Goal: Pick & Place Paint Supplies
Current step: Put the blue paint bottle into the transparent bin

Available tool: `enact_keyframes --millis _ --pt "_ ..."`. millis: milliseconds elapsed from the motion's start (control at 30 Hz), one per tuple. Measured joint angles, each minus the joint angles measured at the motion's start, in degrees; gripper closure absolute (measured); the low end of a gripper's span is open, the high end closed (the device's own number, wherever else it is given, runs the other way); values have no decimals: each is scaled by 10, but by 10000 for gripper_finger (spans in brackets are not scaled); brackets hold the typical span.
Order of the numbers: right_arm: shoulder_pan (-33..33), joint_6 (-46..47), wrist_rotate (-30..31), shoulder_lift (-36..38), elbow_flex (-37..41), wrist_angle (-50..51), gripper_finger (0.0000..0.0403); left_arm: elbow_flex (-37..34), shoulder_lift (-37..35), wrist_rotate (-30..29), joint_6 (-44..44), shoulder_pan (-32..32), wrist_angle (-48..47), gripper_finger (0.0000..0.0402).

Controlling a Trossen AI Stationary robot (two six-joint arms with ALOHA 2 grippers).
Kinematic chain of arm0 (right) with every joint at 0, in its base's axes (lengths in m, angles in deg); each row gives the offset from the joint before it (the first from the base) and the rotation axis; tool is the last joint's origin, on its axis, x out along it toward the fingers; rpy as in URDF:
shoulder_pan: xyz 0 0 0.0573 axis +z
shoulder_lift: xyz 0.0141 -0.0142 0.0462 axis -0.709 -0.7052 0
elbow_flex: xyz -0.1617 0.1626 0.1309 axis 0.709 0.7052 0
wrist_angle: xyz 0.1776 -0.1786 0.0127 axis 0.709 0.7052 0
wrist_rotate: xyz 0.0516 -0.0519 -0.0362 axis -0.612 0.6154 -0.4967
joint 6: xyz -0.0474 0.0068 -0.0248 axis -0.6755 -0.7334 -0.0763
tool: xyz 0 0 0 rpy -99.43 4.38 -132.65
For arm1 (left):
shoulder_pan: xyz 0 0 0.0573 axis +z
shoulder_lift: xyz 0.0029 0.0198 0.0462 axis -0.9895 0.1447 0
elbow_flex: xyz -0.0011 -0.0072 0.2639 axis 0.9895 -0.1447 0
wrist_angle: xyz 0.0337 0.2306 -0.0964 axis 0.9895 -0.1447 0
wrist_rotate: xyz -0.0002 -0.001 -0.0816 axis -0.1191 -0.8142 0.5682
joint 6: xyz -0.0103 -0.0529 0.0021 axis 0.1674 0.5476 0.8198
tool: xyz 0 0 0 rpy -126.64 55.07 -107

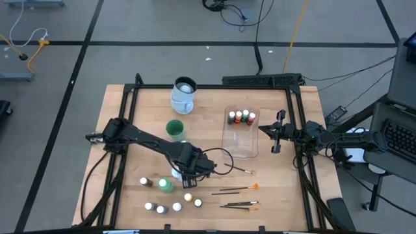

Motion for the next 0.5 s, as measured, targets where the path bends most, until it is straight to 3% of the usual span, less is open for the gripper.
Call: enact_keyframes --millis 500 --pt "0 0 0 0 0 0 399 0 0 -17 -15 -8 3 188"
